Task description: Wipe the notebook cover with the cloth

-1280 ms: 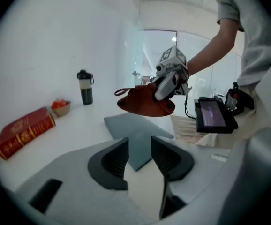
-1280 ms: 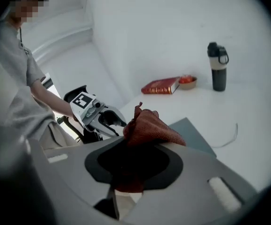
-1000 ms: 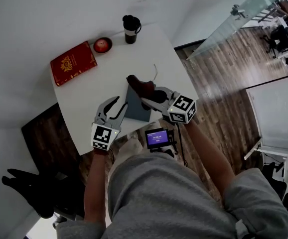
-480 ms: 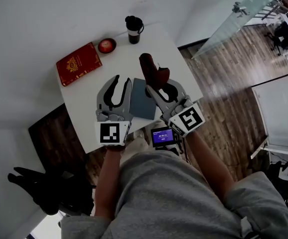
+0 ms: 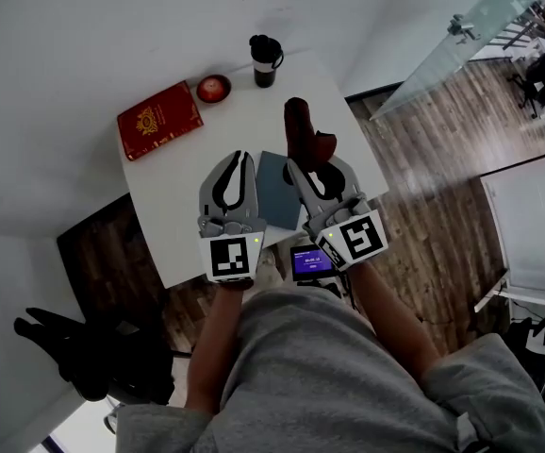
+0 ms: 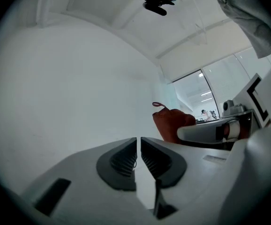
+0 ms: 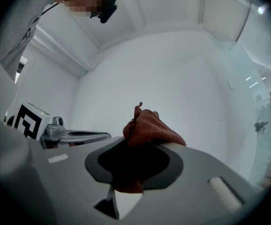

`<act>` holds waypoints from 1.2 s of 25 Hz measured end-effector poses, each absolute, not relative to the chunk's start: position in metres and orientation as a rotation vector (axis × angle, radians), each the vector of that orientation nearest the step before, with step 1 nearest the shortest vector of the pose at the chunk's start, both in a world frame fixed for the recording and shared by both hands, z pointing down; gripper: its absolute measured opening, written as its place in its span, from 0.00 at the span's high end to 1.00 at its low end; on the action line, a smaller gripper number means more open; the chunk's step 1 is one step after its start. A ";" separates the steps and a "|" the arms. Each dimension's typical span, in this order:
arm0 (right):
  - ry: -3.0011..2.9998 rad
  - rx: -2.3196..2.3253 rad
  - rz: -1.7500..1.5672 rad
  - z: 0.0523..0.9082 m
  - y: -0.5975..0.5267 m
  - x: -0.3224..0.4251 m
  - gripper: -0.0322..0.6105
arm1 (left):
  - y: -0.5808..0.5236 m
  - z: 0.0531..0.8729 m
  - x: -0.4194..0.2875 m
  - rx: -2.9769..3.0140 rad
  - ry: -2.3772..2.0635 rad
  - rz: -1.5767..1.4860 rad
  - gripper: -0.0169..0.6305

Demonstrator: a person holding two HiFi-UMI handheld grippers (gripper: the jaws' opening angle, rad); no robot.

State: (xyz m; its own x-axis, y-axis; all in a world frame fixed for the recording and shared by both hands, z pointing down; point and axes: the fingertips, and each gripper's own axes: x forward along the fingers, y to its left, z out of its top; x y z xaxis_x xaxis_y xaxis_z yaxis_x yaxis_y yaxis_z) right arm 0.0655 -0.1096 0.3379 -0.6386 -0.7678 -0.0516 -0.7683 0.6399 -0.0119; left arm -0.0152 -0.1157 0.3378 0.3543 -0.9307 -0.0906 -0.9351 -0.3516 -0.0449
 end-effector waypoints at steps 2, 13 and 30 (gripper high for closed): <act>2.792 -1.322 0.015 0.339 -0.110 0.065 0.79 | -0.116 0.342 -0.016 -2.508 1.750 0.055 0.98; 2.801 -1.374 0.057 0.343 -0.110 0.064 0.79 | -0.117 0.351 -0.017 -2.506 1.774 0.008 0.97; 2.800 -1.472 0.126 0.349 -0.114 0.068 0.80 | -0.113 0.357 -0.019 -2.537 1.746 -0.019 0.97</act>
